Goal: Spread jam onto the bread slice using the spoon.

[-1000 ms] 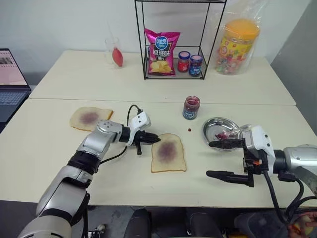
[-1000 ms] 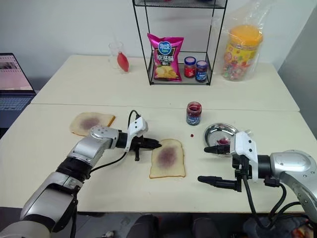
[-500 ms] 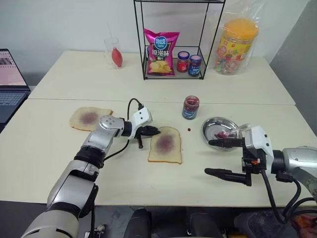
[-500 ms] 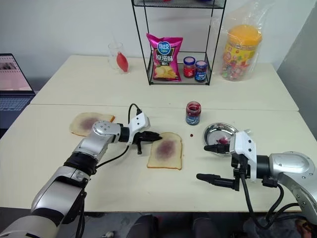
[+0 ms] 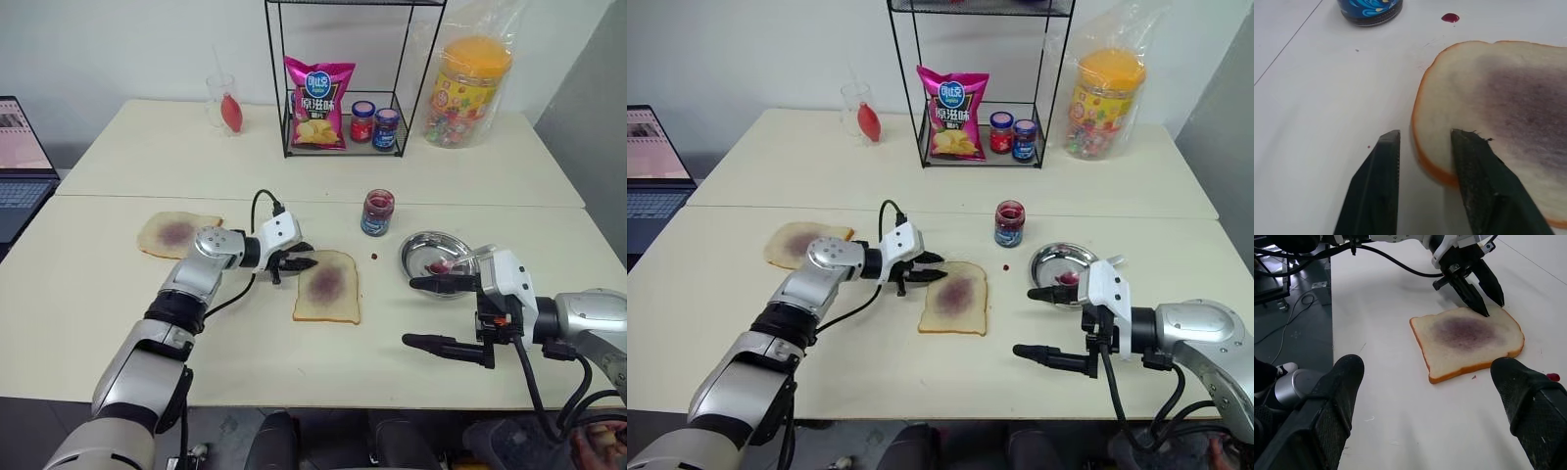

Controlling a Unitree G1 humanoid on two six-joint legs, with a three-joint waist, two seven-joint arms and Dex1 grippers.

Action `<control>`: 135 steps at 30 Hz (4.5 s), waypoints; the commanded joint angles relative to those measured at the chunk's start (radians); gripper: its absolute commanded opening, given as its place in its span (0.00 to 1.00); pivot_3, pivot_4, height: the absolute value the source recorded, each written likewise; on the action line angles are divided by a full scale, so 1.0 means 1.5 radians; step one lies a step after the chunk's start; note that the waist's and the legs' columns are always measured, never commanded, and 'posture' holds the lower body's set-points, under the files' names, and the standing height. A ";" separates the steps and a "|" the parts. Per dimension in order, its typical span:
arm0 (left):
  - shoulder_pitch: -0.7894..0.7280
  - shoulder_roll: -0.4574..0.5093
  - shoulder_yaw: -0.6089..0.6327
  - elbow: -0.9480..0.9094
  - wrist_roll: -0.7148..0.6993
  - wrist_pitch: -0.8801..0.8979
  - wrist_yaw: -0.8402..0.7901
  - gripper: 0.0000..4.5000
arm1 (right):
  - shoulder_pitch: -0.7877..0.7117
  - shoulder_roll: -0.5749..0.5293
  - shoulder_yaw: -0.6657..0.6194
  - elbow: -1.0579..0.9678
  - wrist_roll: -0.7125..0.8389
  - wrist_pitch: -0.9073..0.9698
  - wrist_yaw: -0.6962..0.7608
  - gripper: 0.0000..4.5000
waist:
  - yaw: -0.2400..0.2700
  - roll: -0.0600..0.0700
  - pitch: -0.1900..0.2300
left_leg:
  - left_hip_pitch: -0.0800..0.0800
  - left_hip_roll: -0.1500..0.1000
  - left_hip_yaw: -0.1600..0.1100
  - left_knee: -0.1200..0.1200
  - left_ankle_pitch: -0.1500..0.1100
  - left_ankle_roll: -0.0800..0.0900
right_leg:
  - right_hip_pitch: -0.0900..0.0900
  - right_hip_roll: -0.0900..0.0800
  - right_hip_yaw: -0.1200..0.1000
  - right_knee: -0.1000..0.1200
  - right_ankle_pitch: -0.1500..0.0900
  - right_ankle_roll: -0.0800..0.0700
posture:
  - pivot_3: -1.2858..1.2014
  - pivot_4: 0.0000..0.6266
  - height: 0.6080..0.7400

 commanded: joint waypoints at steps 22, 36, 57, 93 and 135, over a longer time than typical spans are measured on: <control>0.078 0.091 0.136 -0.347 -0.118 0.040 -0.039 0.91 | 0.005 0.085 -0.142 0.011 0.012 -0.038 -0.151 1.00 | 0.000 0.000 0.000 | 0.000 0.000 0.000 0.000 0.000 0.000 | 0.000 0.000 0.000 0.000 0.000 -0.001 | 0.52 0.24 1.00; 0.164 0.123 0.088 -0.693 -0.269 0.287 -0.040 1.00 | -0.027 0.282 -0.229 0.202 -0.040 -0.054 -0.432 1.00 | -0.003 0.001 -0.001 | 0.002 0.000 0.001 0.000 0.000 0.000 | 0.000 0.000 0.001 0.001 0.000 0.000 | 0.52 0.24 1.00; 0.188 0.128 0.054 -0.692 -0.213 0.245 -0.034 1.00 | -0.191 0.322 -0.217 0.572 -0.001 -0.045 -0.343 1.00 | -0.016 0.003 -0.001 | 0.001 0.000 0.002 -0.001 0.000 0.000 | 0.000 0.000 0.002 0.001 0.001 -0.001 | 0.52 0.24 1.00; 0.216 0.100 0.174 -0.647 -0.249 0.307 0.074 1.00 | -0.271 0.299 -0.222 0.384 0.136 0.076 -0.360 0.00 | -0.019 0.004 0.000 | 0.001 0.001 0.002 -0.001 0.000 0.000 | -0.001 0.000 0.002 0.001 0.000 -0.001 | 0.52 0.24 1.00; 0.261 0.083 0.181 -0.641 -0.267 0.340 0.148 1.00 | -0.545 0.425 0.083 0.779 -0.304 -0.347 -0.305 0.00 | -0.018 0.005 0.000 | 0.000 0.001 0.001 -0.002 0.000 0.000 | -0.002 0.000 0.001 0.001 0.002 -0.004 | 0.52 0.24 1.00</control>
